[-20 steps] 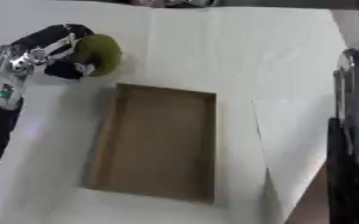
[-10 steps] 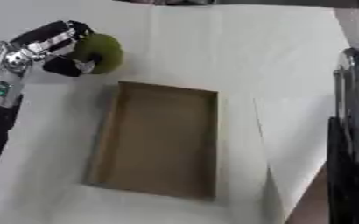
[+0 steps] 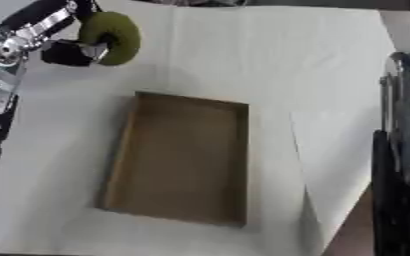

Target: Pick up objects on the table and place them in the box.

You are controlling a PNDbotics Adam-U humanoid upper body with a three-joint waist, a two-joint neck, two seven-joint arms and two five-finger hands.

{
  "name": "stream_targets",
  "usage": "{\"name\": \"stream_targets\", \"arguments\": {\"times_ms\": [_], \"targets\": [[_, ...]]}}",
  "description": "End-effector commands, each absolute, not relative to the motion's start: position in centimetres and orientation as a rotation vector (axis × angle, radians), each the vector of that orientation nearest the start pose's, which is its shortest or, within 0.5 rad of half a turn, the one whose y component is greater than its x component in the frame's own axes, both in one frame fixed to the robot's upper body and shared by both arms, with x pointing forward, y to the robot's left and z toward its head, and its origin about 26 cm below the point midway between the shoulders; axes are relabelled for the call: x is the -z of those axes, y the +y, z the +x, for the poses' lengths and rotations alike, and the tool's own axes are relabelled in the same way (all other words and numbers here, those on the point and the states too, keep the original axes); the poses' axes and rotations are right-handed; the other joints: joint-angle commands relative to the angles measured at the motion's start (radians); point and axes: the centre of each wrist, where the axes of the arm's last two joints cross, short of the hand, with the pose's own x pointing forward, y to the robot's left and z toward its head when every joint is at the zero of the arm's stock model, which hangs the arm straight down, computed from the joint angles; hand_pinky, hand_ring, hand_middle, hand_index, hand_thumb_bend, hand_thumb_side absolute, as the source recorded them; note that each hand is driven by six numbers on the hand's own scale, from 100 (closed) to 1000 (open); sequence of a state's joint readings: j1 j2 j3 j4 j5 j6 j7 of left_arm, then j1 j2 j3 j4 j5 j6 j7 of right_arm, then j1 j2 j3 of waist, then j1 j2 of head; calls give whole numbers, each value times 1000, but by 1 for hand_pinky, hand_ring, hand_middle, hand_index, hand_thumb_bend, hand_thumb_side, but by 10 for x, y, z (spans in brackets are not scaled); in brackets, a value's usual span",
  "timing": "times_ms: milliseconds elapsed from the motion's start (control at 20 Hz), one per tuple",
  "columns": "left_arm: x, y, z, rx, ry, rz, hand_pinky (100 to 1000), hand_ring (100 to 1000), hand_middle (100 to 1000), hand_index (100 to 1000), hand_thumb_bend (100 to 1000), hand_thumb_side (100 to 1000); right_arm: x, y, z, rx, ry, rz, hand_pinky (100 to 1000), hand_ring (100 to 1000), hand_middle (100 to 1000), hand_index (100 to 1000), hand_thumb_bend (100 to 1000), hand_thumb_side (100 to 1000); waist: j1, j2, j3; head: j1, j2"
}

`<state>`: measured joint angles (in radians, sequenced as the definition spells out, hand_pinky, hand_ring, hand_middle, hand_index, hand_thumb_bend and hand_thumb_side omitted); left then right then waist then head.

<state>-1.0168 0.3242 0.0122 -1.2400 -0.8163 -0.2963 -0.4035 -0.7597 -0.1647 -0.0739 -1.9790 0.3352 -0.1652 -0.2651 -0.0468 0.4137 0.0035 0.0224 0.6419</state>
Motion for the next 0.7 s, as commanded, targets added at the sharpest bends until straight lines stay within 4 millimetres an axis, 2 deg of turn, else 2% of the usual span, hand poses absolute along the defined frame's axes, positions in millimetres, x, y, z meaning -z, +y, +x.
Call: {"name": "stream_targets", "arguments": {"times_ms": [50, 350, 600, 700], "targets": [[-317, 219, 440, 1438, -2105, 945, 662, 651, 531, 645, 100, 212, -332, -208, 310, -7, 3239, 525, 826, 534, 667, 759, 100, 568, 0, -35, 2, -7, 9], [-316, 202, 424, 1544, -2256, 973, 655, 643, 532, 643, 100, 125, -338, -217, 309, -51, 3203, 603, 824, 538, 664, 759, 100, 570, 2, -41, 6, -19, 19], [-315, 182, 408, 1690, -2347, 911, 653, 641, 535, 643, 100, 105, -341, -220, 308, -51, 3186, 653, 823, 539, 664, 759, 100, 569, 3, -48, 11, -33, 28], [-316, 173, 401, 1728, -2388, 866, 650, 639, 533, 642, 100, 124, -341, -220, 308, -51, 3189, 661, 823, 538, 664, 759, 100, 568, 3, -51, 13, -37, 32]]}}
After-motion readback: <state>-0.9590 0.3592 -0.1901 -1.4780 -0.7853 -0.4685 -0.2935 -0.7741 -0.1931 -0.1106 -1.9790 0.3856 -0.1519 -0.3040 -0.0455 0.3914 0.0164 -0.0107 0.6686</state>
